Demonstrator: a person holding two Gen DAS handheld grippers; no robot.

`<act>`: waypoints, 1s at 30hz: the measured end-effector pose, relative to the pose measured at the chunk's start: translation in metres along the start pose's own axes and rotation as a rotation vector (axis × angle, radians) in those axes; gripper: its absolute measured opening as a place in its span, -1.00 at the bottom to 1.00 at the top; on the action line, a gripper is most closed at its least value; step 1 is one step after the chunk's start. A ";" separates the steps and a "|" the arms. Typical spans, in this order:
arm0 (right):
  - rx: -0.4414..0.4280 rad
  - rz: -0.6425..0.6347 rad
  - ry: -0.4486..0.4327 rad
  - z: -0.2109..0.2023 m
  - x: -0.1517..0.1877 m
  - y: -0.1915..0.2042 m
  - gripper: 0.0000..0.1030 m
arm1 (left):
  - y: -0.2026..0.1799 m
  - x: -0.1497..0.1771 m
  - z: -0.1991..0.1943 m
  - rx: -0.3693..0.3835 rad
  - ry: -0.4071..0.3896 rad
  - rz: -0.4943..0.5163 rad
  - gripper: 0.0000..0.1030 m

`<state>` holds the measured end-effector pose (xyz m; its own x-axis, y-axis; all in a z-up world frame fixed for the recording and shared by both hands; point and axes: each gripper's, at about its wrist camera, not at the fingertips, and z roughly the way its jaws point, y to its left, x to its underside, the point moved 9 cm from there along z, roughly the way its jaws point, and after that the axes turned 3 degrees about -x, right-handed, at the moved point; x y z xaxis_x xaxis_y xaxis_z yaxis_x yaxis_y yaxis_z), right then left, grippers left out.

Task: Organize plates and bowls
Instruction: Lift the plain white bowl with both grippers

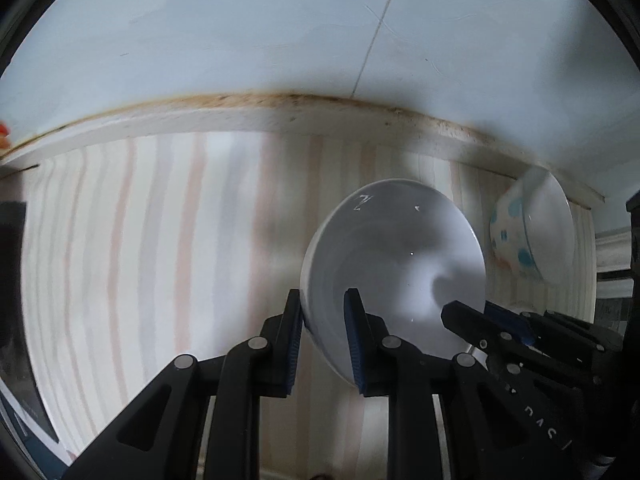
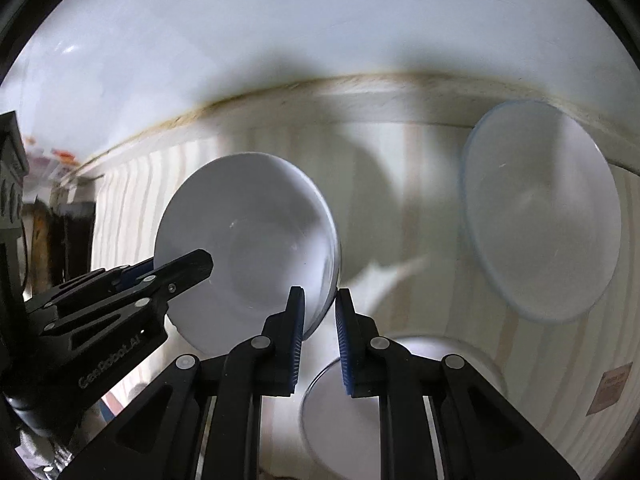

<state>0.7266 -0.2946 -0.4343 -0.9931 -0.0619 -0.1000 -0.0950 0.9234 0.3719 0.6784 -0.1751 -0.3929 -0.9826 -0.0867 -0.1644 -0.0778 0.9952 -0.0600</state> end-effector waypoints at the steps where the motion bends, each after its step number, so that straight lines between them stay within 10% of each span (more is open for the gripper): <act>1: -0.005 -0.011 0.000 -0.001 0.005 0.006 -0.66 | 0.003 0.006 -0.006 -0.001 -0.008 -0.007 -0.64; 16: -0.053 -0.055 -0.020 -0.057 0.121 0.027 -0.66 | -0.002 0.088 -0.060 0.022 -0.051 0.052 -0.64; 30: -0.014 0.100 0.037 -0.061 0.238 -0.065 -0.66 | -0.086 0.166 -0.017 0.062 0.058 0.223 -0.64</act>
<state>0.4918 -0.3920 -0.4261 -0.9995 0.0159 -0.0274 0.0039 0.9205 0.3908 0.5187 -0.2742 -0.3987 -0.9825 0.1396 -0.1237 0.1511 0.9844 -0.0896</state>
